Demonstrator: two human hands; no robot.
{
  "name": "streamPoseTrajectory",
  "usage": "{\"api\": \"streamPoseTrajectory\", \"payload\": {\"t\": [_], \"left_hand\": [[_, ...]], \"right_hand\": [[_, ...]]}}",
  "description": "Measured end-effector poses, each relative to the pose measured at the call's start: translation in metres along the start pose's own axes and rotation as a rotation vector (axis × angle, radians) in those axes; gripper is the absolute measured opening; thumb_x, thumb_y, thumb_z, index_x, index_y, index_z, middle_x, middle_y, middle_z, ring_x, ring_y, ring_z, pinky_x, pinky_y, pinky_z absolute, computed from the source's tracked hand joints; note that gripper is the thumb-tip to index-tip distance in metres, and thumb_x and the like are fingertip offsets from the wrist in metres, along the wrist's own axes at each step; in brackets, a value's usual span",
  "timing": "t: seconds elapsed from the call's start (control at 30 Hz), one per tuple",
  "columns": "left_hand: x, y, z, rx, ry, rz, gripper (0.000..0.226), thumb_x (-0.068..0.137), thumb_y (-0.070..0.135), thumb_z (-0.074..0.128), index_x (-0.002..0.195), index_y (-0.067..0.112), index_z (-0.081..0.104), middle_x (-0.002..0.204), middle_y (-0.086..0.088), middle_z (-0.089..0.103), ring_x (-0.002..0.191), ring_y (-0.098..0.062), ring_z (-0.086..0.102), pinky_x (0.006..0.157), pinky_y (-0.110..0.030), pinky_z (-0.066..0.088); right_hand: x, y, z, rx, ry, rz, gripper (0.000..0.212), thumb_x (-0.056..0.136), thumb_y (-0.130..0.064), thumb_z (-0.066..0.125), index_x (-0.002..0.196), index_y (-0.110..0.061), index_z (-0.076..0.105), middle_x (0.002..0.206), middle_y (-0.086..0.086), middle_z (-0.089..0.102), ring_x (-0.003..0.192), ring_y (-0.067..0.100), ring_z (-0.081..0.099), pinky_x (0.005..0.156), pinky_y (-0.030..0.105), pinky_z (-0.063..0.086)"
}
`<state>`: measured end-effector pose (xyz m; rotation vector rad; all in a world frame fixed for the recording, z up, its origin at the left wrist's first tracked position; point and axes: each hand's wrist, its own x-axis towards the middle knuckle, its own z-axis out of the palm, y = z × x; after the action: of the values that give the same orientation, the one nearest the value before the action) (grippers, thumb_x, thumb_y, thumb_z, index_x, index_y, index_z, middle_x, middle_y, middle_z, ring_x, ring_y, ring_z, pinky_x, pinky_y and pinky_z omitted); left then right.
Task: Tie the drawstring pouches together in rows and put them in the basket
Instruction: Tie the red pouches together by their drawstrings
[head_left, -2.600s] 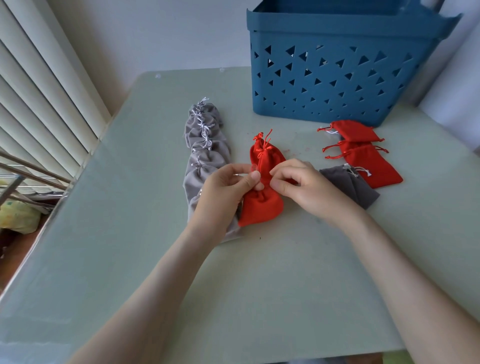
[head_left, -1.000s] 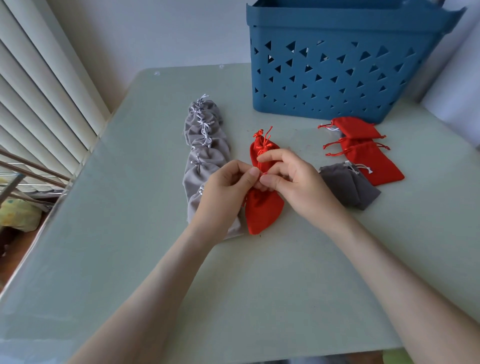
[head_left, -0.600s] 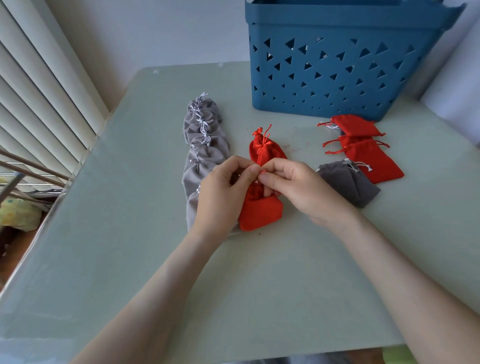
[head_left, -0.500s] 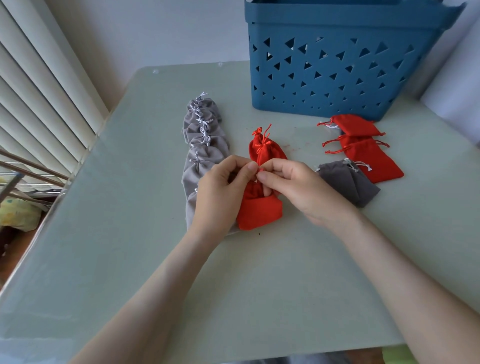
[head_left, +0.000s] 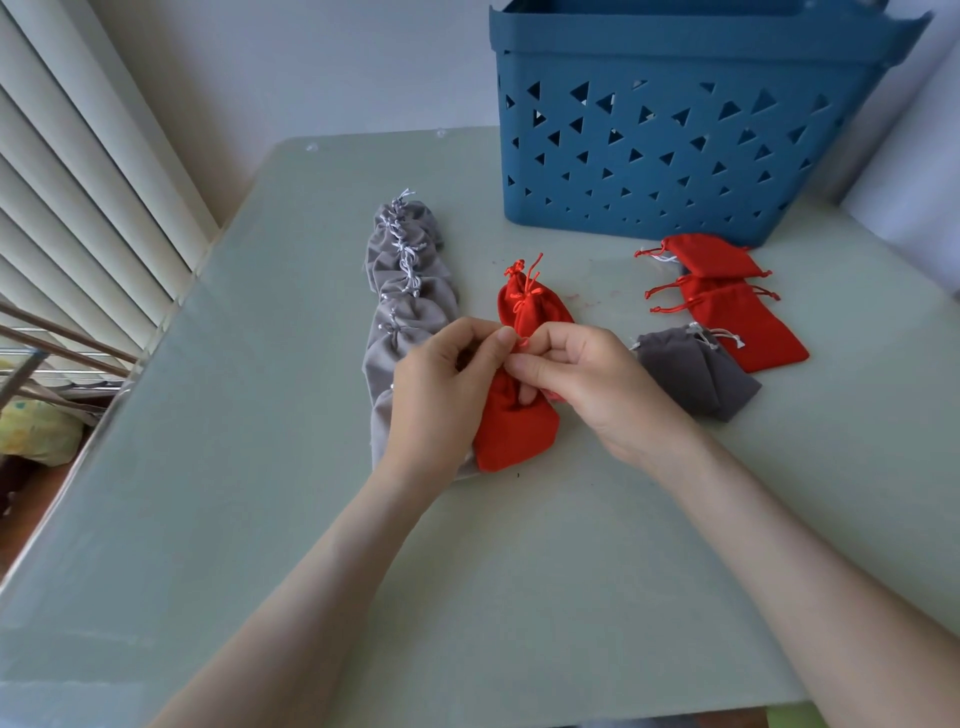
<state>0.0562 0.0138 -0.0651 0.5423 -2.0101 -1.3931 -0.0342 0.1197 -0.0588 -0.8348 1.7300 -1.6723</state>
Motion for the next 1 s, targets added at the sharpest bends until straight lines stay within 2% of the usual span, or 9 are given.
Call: {"api": "streamPoseTrajectory", "payload": {"t": [0.2, 0.3, 0.43, 0.53, 0.67, 0.77, 0.87, 0.93, 1.0], "left_hand": [[0.004, -0.002, -0.001, -0.129, -0.081, -0.068, 0.016, 0.092, 0.018, 0.061, 0.078, 0.02, 0.07, 0.065, 0.015, 0.065, 0.065, 0.0, 0.056, 0.066, -0.017, 0.041], [0.003, 0.0, 0.0, -0.368, -0.171, -0.085, 0.017, 0.092, 0.007, 0.057, 0.078, 0.011, 0.067, 0.065, 0.01, 0.066, 0.062, -0.001, 0.059, 0.061, -0.011, 0.043], [0.004, 0.0, 0.0, -0.732, -0.357, -0.15, 0.018, 0.087, 0.008, 0.056, 0.076, 0.011, 0.07, 0.07, -0.009, 0.066, 0.067, -0.021, 0.065, 0.071, -0.034, 0.056], [0.005, 0.003, -0.001, -0.797, -0.45, -0.169, 0.021, 0.087, 0.006, 0.05, 0.074, 0.006, 0.066, 0.069, -0.012, 0.065, 0.067, -0.024, 0.066, 0.068, -0.031, 0.055], [0.006, 0.005, -0.006, -0.561, -0.476, -0.041, 0.015, 0.087, 0.008, 0.051, 0.077, 0.003, 0.062, 0.071, -0.003, 0.069, 0.071, -0.013, 0.065, 0.07, -0.021, 0.051], [0.01, 0.0, -0.012, -0.262, -0.415, 0.054, 0.008, 0.086, 0.016, 0.063, 0.079, 0.019, 0.067, 0.074, 0.009, 0.068, 0.074, -0.005, 0.061, 0.075, -0.02, 0.047], [0.011, -0.006, -0.015, -0.045, -0.37, 0.149, 0.014, 0.084, 0.028, 0.062, 0.078, 0.039, 0.067, 0.077, 0.013, 0.068, 0.076, -0.007, 0.061, 0.078, -0.031, 0.049], [0.011, -0.008, -0.016, 0.08, -0.344, 0.217, 0.003, 0.083, 0.039, 0.062, 0.081, 0.04, 0.064, 0.077, 0.013, 0.068, 0.073, -0.012, 0.063, 0.075, -0.035, 0.051], [0.01, -0.008, -0.017, 0.127, -0.33, 0.235, 0.007, 0.083, 0.044, 0.059, 0.084, 0.038, 0.063, 0.078, 0.009, 0.069, 0.074, -0.019, 0.064, 0.073, -0.04, 0.052]], "right_hand": [[0.005, 0.002, -0.007, 0.105, -0.024, 0.089, 0.014, 0.091, -0.006, 0.055, 0.079, -0.008, 0.061, 0.053, -0.004, 0.057, 0.055, 0.007, 0.049, 0.052, 0.013, 0.035], [0.006, 0.0, -0.011, 0.212, -0.09, 0.167, 0.017, 0.092, -0.005, 0.049, 0.079, -0.005, 0.059, 0.05, -0.005, 0.055, 0.05, 0.003, 0.051, 0.051, 0.011, 0.036], [0.006, -0.001, -0.015, 0.312, -0.135, 0.265, 0.021, 0.077, -0.019, 0.055, 0.064, -0.015, 0.071, 0.049, -0.006, 0.053, 0.05, 0.004, 0.047, 0.052, 0.014, 0.032], [0.004, 0.0, -0.018, 0.37, -0.163, 0.307, 0.014, 0.073, -0.019, 0.055, 0.074, -0.009, 0.066, 0.05, -0.006, 0.053, 0.048, 0.002, 0.049, 0.055, 0.013, 0.035], [0.004, 0.002, -0.02, 0.325, -0.193, 0.308, 0.02, 0.073, -0.021, 0.057, 0.057, -0.017, 0.068, 0.053, -0.004, 0.054, 0.058, 0.008, 0.049, 0.061, 0.019, 0.031], [0.005, 0.003, -0.02, 0.252, -0.194, 0.284, 0.027, 0.073, -0.023, 0.058, 0.047, -0.018, 0.065, 0.054, -0.004, 0.054, 0.06, 0.01, 0.038, 0.055, 0.019, 0.03], [0.002, 0.001, -0.02, 0.214, -0.183, 0.256, 0.018, 0.073, -0.023, 0.059, 0.057, -0.017, 0.064, 0.052, -0.004, 0.055, 0.054, 0.008, 0.039, 0.052, 0.017, 0.032], [0.001, 0.001, -0.022, 0.156, -0.187, 0.223, 0.012, 0.075, -0.022, 0.06, 0.068, -0.012, 0.061, 0.053, -0.004, 0.057, 0.054, 0.007, 0.043, 0.053, 0.016, 0.033], [0.0, 0.0, -0.022, 0.092, -0.192, 0.186, 0.008, 0.079, -0.018, 0.061, 0.075, -0.011, 0.062, 0.055, -0.003, 0.058, 0.055, 0.006, 0.047, 0.053, 0.014, 0.034]]}}
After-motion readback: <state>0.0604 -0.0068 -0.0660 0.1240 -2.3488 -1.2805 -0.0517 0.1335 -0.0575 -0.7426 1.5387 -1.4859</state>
